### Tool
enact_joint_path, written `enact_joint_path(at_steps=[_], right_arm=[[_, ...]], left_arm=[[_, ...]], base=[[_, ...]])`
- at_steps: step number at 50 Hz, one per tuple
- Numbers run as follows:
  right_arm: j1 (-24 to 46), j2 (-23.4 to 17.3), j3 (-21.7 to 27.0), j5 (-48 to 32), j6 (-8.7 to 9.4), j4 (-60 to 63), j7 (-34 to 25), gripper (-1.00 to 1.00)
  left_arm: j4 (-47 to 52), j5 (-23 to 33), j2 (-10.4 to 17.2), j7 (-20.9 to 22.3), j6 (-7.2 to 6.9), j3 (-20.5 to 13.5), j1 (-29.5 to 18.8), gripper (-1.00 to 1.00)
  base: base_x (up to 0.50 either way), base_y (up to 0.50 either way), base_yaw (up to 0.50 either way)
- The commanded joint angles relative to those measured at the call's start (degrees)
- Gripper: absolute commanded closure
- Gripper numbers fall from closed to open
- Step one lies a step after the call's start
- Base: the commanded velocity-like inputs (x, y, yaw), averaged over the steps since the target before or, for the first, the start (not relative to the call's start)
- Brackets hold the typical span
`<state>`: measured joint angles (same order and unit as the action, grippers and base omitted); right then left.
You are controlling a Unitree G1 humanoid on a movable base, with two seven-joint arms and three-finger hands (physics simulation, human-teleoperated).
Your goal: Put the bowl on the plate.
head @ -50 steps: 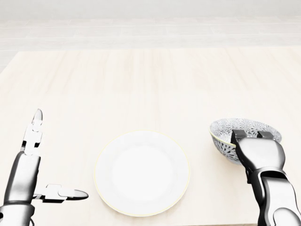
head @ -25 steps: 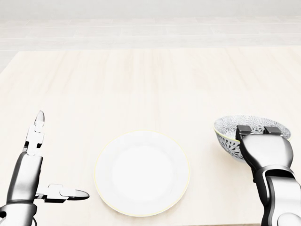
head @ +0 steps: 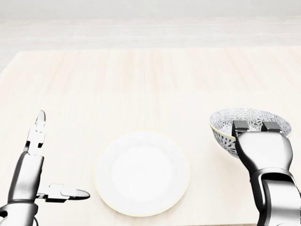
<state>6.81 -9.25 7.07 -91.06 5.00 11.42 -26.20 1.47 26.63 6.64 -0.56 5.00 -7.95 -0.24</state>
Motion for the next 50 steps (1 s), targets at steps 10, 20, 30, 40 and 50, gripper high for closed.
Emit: enact_joint_path(at_steps=[10, 20, 30, 40, 50], right_arm=[[-0.35, 4.31, -2.06, -4.38, 0.0, 9.31, -1.39, 1.0], [-0.07, 6.36, -3.71, -1.99, 0.0, 11.6, 1.69, 1.0], [-3.85, 9.53, -8.41, 1.14, 0.0, 13.21, 10.16, 1.0], [-4.9, 11.34, -12.68, 3.48, 0.0, 13.4, 16.17, 1.0], [-5.99, 12.44, -16.54, 4.88, 0.0, 11.68, 20.04, 1.0]], left_arm=[[0.04, -0.11, 0.07, 0.03, 0.0, -0.07, -0.27, -1.0], [0.14, -0.15, 0.1, -0.04, 0.0, -0.27, 0.01, -1.0], [0.4, -0.33, 0.15, 0.14, 0.0, -0.48, 0.2, -1.0], [-0.27, -0.55, 0.46, 0.09, 0.0, -0.91, 0.09, -1.0], [-1.59, -0.48, 0.68, -0.37, 0.0, -0.98, -0.51, -1.0]], base=[[0.0, 0.0, 0.0], [0.0, 0.0, 0.0], [0.0, 0.0, 0.0], [0.0, 0.0, 0.0], [0.0, 0.0, 0.0]])
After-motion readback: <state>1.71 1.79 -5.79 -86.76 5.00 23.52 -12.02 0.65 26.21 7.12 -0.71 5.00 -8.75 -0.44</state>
